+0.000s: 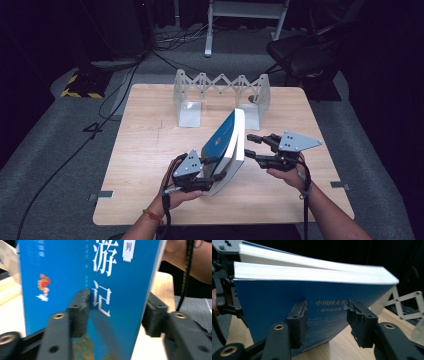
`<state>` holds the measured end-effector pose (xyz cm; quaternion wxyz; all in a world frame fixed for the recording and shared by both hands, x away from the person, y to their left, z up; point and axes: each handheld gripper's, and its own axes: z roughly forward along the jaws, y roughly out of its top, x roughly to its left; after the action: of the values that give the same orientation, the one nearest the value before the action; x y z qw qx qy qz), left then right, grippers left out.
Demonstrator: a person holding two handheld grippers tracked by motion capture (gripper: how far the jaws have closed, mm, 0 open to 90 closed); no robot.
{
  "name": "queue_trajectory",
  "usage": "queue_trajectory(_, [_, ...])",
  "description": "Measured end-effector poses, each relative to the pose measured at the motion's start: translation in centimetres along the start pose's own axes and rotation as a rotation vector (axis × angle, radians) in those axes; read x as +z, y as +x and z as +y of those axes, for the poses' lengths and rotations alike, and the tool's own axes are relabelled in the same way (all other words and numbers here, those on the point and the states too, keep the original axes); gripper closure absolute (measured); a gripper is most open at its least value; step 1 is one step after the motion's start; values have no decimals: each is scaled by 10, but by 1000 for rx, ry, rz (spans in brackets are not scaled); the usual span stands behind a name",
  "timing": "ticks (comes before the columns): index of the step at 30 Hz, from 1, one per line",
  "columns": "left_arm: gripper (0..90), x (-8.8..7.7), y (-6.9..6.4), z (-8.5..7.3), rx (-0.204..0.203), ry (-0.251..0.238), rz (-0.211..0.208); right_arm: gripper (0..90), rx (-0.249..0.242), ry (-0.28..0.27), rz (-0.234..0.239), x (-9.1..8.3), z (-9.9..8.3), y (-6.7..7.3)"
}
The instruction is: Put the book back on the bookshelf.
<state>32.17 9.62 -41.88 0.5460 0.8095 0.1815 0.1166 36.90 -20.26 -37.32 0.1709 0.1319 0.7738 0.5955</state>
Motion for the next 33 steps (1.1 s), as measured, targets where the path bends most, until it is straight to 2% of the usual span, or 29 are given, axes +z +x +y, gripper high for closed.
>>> queue_trajectory(2, [341, -2, -5, -1, 3, 26, -11, 495, -3, 7, 13, 2, -2, 6])
queue_trajectory(4, [271, -3, -14, -2, 17, 55, 4, 495, -14, 23, 32, 4, -6, 11])
queue_trajectory(5, [236, -3, -14, -2, 17, 55, 4, 495, -14, 23, 32, 4, -6, 11])
queue_trajectory(7, [214, -1, -23, -3, 33, 74, 10, 495, -24, 33, 45, 6, -7, 16])
queue_trajectory(9, [148, 3, -32, -2, 49, 85, 64, 494, -28, 32, 49, 9, -7, 19])
queue_trajectory(10, [135, 5, -35, -1, 45, 80, 84, 495, -29, 33, 52, 10, -7, 20])
queue_trajectory(14, [88, 11, -39, 0, 1, 64, 177, 495, -34, 28, 63, 15, -4, 25])
queue_trajectory(16, [84, 15, -42, 1, -17, 63, 248, 495, -39, 36, 77, 20, -3, 28])
queue_trajectory(18, [77, 17, -43, 0, -36, 49, 294, 493, -52, 46, 91, 25, -2, 32])
queue_trajectory(20, [70, 18, -45, -1, -39, 40, 324, 490, -44, 46, 89, 29, -2, 34])
queue_trajectory(23, [116, 23, -47, -6, -41, 27, 401, 480, -30, 46, 92, 32, -2, 34])
queue_trajectory(24, [157, 25, -46, -9, -48, 28, 427, 477, -28, 46, 91, 33, -2, 35])
queue_trajectory(27, [252, 25, -43, -12, -70, 23, 449, 476, -19, 48, 82, 34, -1, 37])
queue_trajectory(29, [249, 26, -39, -14, -99, 18, 446, 474, -17, 48, 81, 34, -1, 37])
queue_trajectory(32, [256, 24, -36, -16, -104, 4, 442, 462, -12, 47, 84, 37, 0, 37])
queue_trajectory(33, [280, 21, -35, -18, -113, -6, 425, 462, -13, 45, 81, 38, 0, 38])
